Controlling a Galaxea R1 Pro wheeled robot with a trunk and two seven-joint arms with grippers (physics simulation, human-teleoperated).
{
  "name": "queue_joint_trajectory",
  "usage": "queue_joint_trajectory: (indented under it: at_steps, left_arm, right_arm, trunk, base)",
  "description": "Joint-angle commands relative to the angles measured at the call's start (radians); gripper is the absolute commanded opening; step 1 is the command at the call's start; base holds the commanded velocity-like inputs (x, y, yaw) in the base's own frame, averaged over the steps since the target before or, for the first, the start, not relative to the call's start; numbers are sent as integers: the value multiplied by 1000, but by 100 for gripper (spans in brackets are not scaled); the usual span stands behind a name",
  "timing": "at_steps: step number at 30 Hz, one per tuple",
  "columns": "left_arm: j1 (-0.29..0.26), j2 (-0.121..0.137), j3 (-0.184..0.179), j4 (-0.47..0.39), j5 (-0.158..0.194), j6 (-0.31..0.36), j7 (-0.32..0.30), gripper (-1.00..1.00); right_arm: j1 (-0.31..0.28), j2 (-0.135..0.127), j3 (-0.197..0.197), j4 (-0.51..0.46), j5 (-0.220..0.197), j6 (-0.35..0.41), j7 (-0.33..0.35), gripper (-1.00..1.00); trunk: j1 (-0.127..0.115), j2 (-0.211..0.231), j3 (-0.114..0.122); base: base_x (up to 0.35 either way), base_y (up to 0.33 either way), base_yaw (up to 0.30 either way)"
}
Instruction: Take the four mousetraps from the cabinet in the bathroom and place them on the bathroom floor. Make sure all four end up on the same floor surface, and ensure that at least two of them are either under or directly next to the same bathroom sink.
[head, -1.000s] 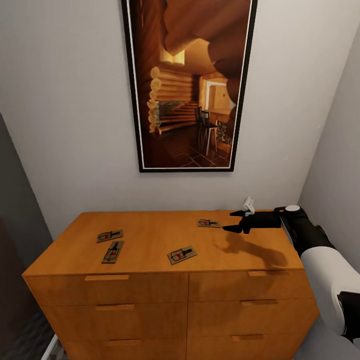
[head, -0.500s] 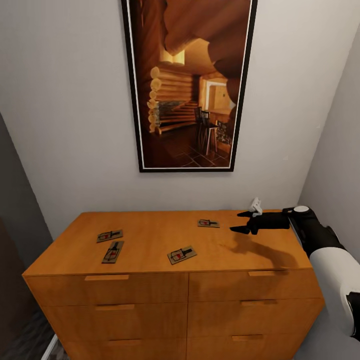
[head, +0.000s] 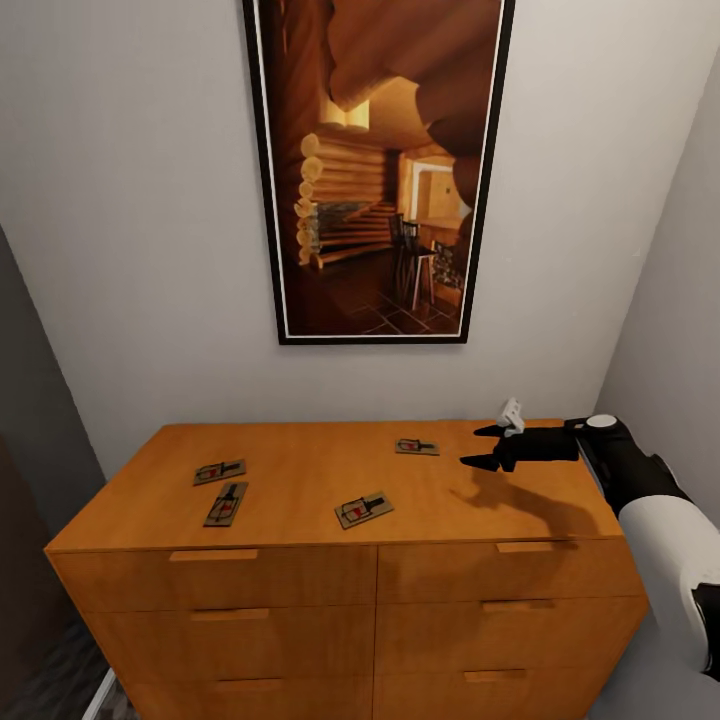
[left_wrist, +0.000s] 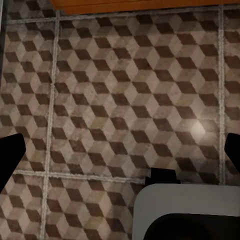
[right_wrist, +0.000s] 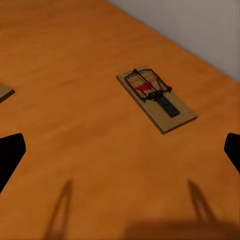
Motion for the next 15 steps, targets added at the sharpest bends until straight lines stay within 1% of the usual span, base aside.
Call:
queue_joint_trajectory:
  at_steps: [1, 9, 15]
  left_arm:
    - [0, 0, 0, -2, 0, -1, 2, 100]
    - [0, 0, 0, -2, 0, -1, 2, 100]
    - [0, 0, 0, -2, 0, -1, 2, 100]
  right_arm:
    - [0, 2, -5, -1, 6, 10, 6, 100]
    - [0, 7, -5, 9, 5, 10, 5, 100]
    - [0, 8, -5, 19, 5, 9, 5, 100]
  trunk:
    - [0, 0, -1]
    - [0, 0, -1]
    - [0, 0, -1]
  base:
    - [0, 0, 0]
    - [6, 0, 0]
    - [78, 13, 0]
